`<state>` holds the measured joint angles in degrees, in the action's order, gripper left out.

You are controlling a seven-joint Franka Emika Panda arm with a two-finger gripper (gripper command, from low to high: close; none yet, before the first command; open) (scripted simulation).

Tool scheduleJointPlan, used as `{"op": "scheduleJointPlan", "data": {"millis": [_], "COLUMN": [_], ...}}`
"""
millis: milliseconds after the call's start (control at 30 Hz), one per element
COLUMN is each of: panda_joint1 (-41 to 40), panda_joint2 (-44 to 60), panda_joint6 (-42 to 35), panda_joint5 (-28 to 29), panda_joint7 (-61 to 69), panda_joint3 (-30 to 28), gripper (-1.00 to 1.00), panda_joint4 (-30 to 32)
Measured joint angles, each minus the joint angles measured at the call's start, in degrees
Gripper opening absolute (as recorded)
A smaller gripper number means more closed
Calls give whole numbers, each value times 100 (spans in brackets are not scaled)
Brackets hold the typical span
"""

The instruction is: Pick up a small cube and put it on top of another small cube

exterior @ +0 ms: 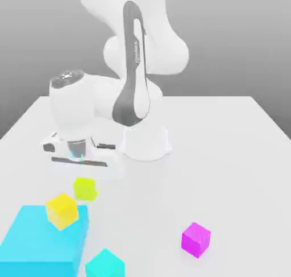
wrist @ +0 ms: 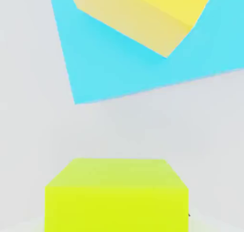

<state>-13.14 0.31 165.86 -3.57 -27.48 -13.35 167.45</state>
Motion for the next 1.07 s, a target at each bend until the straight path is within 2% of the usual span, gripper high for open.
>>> {"op": "scheduleJointPlan", "data": {"millis": [200,367,500,600,767,933,967,1067], "panda_joint1": [-97,-63,216,464,843,838,831,831], "panda_joint2": [-410,-604,-366,2,814,1777,1884,1884], "panda_joint6": [-75,-591,-1097,-1449,-1952,-1243,-1145,-1145], "panda_joint5": [713,1215,1313,1101,376,92,75,75], "panda_joint7": [-422,-482,-947,-1387,-2161,-2281,-2274,-2274], "panda_joint3": [12,177,373,544,855,958,969,969], "gripper": [-100,-100,-100,-100,-100,-100,100,100], "panda_joint4": [57,-669,-1485,-2107,-3087,-3209,-3214,-3214]}}
